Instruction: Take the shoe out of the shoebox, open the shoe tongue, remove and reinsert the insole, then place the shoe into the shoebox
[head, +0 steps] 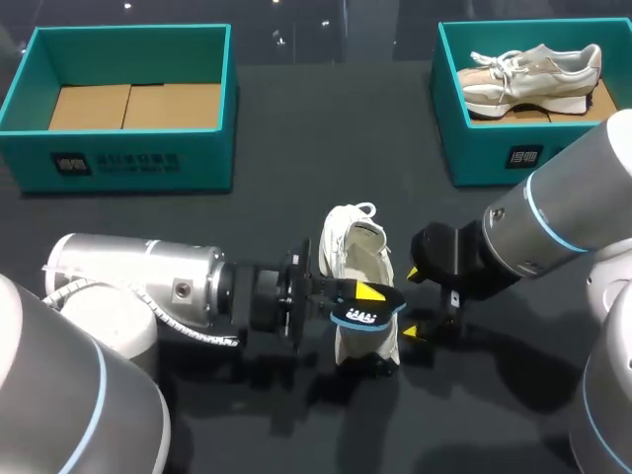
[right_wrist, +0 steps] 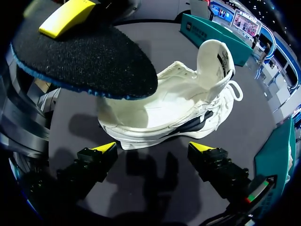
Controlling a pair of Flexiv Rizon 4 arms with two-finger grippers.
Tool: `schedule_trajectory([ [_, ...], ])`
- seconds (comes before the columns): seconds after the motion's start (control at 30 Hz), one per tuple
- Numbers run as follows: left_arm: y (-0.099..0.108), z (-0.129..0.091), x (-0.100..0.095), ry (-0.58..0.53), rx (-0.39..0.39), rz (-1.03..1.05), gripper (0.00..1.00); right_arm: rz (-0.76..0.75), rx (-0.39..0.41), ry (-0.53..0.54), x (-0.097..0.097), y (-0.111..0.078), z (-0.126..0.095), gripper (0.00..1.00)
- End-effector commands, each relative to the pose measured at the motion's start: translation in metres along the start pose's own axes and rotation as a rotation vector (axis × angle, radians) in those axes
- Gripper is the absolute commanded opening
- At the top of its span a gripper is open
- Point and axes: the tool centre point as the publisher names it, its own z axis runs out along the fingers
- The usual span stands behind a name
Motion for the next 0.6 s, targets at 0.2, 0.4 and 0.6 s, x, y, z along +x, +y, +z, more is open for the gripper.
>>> schedule_trajectory([
  [0.2,0.002,0.004,0.011,-0.046,-0.027,-0.017,0.0,-0.001,0.0,-0.003,0.002,0.0,0.0,1.0],
  [0.4,0.006,0.006,0.011,-0.052,-0.037,-0.029,0.0,-0.001,0.0,-0.003,0.002,0.0,0.0,1.0],
  [0.6,0.009,0.009,0.013,-0.05,-0.041,-0.042,0.0,-0.001,0.0,-0.003,0.002,0.0,0.0,1.0],
])
